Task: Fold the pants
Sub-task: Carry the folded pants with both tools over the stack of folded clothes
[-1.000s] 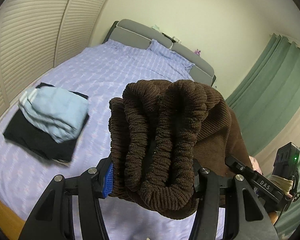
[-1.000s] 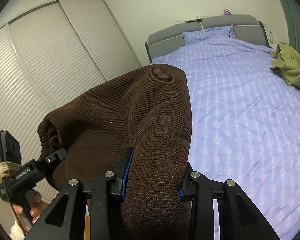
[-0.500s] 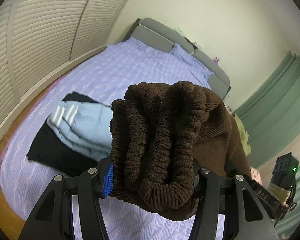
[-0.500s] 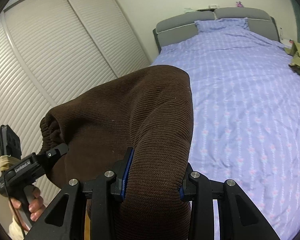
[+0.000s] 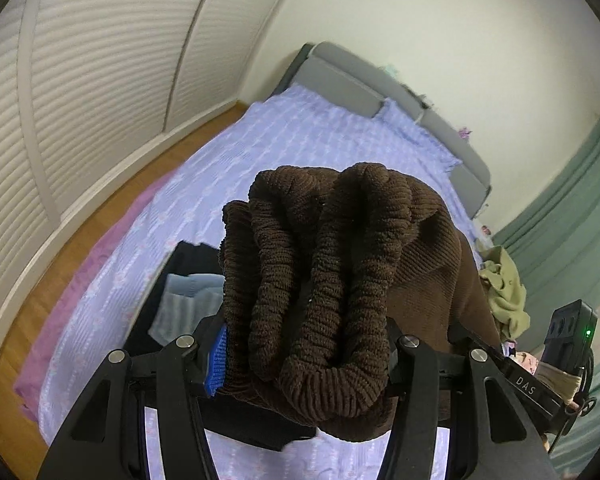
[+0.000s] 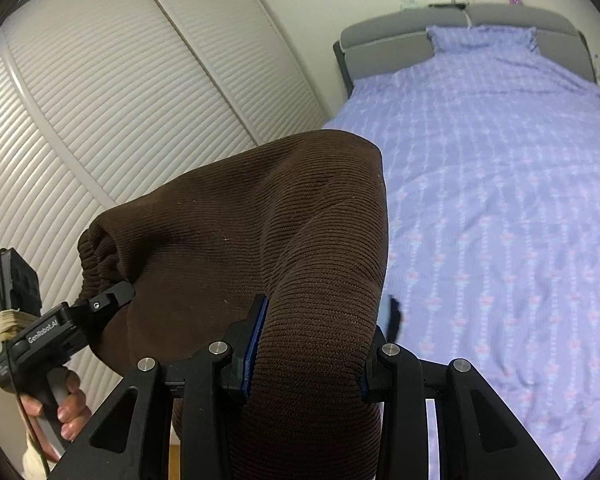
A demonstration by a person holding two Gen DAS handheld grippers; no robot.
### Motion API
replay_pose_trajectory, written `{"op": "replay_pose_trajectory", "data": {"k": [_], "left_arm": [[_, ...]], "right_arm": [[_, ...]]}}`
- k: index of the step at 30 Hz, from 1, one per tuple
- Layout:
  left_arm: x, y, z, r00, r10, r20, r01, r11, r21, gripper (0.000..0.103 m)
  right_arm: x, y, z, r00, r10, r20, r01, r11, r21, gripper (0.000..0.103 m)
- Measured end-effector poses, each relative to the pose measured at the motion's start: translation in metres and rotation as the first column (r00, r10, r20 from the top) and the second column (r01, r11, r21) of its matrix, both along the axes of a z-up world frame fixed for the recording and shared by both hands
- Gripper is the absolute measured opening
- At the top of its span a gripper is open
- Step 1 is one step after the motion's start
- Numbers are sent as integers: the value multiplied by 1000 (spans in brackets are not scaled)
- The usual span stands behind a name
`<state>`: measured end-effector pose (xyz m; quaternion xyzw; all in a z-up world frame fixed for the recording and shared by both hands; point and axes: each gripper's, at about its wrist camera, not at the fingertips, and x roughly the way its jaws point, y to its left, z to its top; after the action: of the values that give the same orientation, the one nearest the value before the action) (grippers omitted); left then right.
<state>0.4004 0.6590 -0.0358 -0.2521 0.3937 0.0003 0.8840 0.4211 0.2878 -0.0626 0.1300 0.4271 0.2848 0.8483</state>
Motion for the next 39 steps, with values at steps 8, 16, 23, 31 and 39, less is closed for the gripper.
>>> {"op": "replay_pose_trajectory", "data": {"k": [8, 16, 23, 31, 39], "left_arm": [[36, 36, -62, 995, -11, -100, 5, 998, -61, 54], [58, 42, -115, 980, -54, -190, 38, 995, -90, 56], [64, 50, -146, 959, -42, -279, 27, 998, -56, 64], [63, 54, -179, 935, -49, -351, 27, 997, -67, 77], [59, 59, -194, 930, -39, -364, 13, 997, -76, 87]], "right_arm": [[28, 36, -44, 995, -3, -102, -2, 999, -44, 37], [55, 47, -80, 983, -32, -179, 14, 995, -101, 37], [60, 60, -102, 973, -13, -230, -15, 993, -119, 39], [57, 63, -141, 951, -16, -309, -25, 991, -129, 41], [60, 67, -153, 949, -12, -314, -39, 987, -157, 43]]}}
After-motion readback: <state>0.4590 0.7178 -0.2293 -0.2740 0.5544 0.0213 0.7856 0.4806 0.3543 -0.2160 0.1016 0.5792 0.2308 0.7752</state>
